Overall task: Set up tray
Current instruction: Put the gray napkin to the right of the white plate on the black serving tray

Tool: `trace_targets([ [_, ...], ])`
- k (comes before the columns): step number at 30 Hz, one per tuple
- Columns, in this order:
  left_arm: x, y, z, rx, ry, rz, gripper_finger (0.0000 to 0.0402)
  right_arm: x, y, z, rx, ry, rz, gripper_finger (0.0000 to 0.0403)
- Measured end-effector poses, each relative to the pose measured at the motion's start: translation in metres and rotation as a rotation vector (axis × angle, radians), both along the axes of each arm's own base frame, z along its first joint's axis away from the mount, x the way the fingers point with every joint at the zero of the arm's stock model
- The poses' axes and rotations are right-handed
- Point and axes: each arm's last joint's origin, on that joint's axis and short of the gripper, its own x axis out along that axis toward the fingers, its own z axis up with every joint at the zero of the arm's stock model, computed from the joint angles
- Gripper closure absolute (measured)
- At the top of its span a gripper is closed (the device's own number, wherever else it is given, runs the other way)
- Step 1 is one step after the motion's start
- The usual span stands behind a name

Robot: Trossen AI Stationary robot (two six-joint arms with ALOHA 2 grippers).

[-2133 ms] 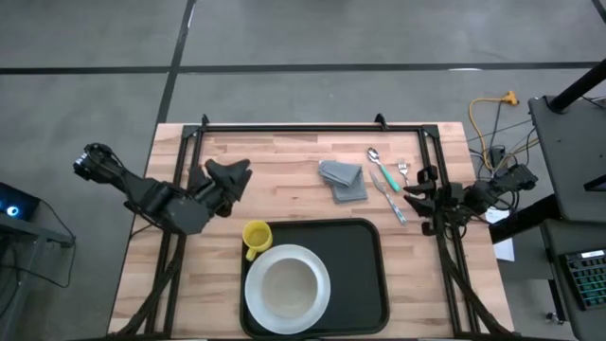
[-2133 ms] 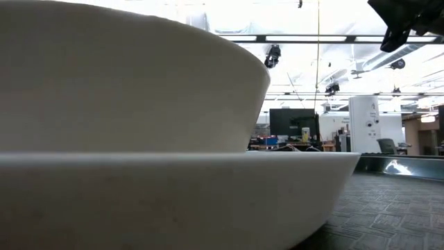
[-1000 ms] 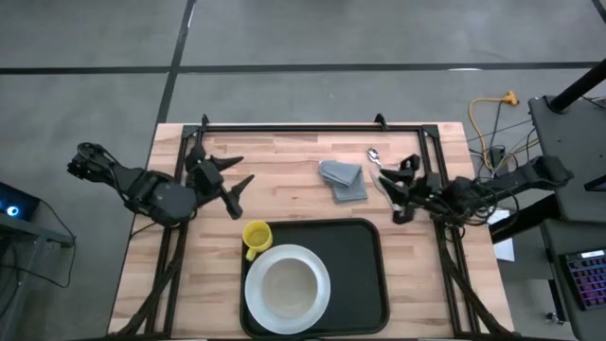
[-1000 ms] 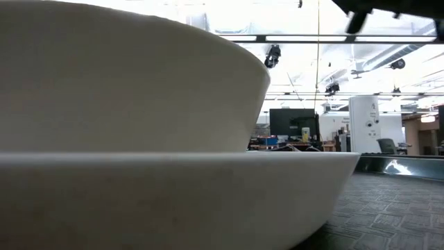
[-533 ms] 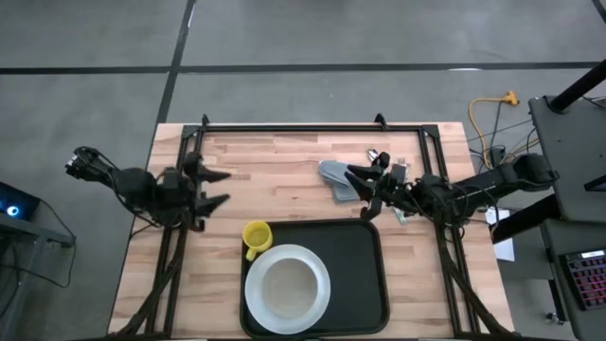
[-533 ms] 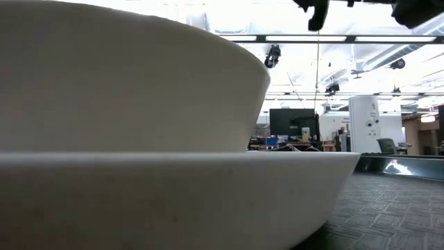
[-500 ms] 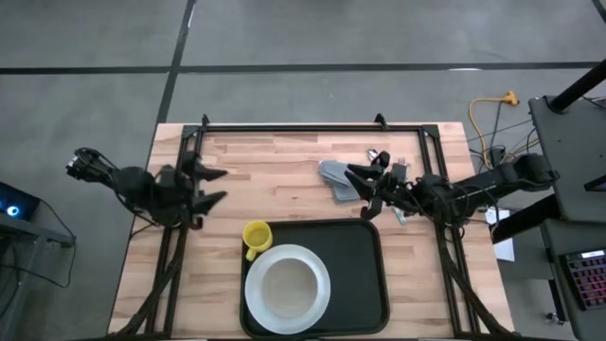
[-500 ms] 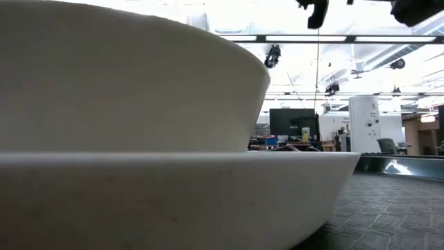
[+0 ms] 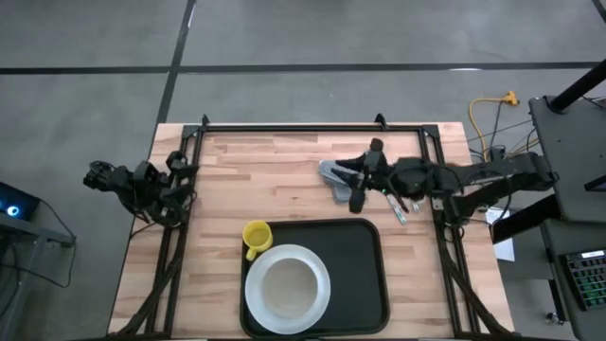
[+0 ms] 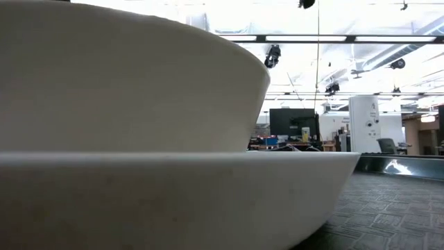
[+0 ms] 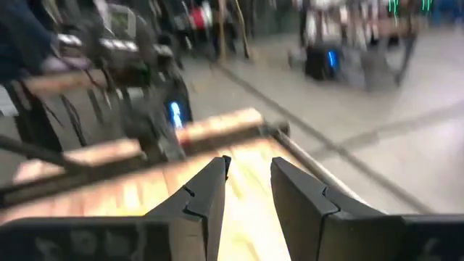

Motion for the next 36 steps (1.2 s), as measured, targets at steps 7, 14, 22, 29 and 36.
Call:
trace_targets([
  [7, -0.008, 0.004, -0.024, -0.041, -0.124, 0.007, 0.0178, -0.014, -0.019, 0.031, 0.042, 0.221, -0.092, 0.0303],
  [14, -0.003, 0.0, -0.041, -0.03, -0.159, -0.017, 0.0178, -0.017, -0.027, 0.028, -0.001, 0.274, -0.11, 0.0303],
  [22, -0.001, -0.005, -0.042, 0.066, -0.174, -0.116, 0.0178, -0.012, -0.03, -0.004, 0.097, 0.32, -0.154, 0.0303],
  [29, 0.01, -0.01, -0.057, 0.138, -0.008, -0.137, 0.0178, -0.01, -0.028, -0.02, 0.164, 0.334, -0.116, 0.0303],
  [36, 0.015, -0.013, -0.067, 0.194, 0.106, -0.137, 0.0178, -0.011, -0.028, -0.043, 0.152, 0.41, -0.113, 0.0303],
])
